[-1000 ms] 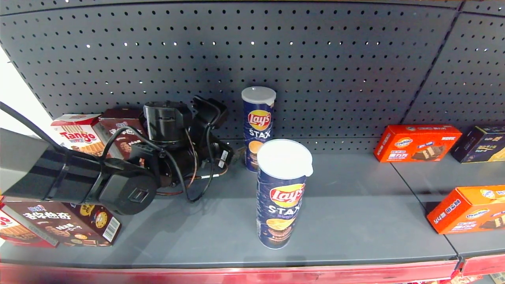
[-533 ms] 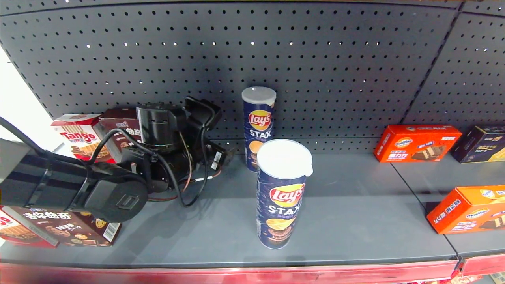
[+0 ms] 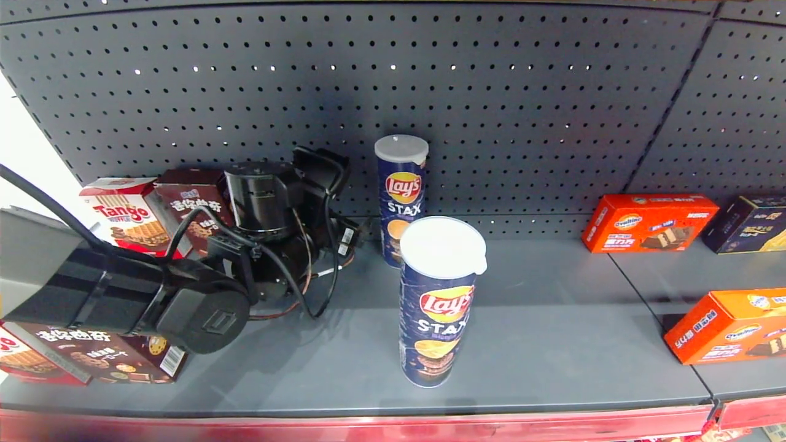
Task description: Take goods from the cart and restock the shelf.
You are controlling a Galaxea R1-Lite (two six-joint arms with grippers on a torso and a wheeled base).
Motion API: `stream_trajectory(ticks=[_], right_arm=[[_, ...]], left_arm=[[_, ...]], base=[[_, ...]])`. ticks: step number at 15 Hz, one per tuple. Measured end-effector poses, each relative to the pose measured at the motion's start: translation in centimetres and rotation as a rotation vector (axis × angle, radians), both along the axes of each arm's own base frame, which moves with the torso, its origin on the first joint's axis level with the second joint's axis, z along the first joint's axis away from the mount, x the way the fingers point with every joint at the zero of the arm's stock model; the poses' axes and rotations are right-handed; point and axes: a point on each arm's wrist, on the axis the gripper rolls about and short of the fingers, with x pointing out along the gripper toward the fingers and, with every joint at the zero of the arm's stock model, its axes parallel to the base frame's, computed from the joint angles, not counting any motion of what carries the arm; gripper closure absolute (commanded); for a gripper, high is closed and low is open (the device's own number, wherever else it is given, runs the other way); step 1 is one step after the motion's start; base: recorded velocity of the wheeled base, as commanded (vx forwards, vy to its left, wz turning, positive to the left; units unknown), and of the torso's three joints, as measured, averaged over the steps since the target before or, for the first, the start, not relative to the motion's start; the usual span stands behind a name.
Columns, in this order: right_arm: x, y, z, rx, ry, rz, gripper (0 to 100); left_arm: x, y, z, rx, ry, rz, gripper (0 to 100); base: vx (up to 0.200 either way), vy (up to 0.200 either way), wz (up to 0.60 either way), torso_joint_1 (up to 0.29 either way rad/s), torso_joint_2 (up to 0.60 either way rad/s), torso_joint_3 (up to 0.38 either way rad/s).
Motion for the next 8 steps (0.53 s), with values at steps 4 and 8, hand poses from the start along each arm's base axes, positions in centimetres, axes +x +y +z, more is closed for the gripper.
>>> stream_trajectory(ticks=[4, 8], right_arm=[[0.0, 0.0, 0.0, 0.000, 0.000, 0.000, 0], [0.0, 0.0, 0.0, 0.000, 0.000, 0.000, 0]], left_arm=[[0.2, -0.9, -0.7, 0.002, 0.014, -0.012, 0], [0.2, -1.6, -1.0, 0.000, 0.018, -0.026, 0]], base=[[0.000, 0.000, 0.00, 0.000, 0.00, 0.000], [0.000, 0.000, 0.00, 0.000, 0.00, 0.000]])
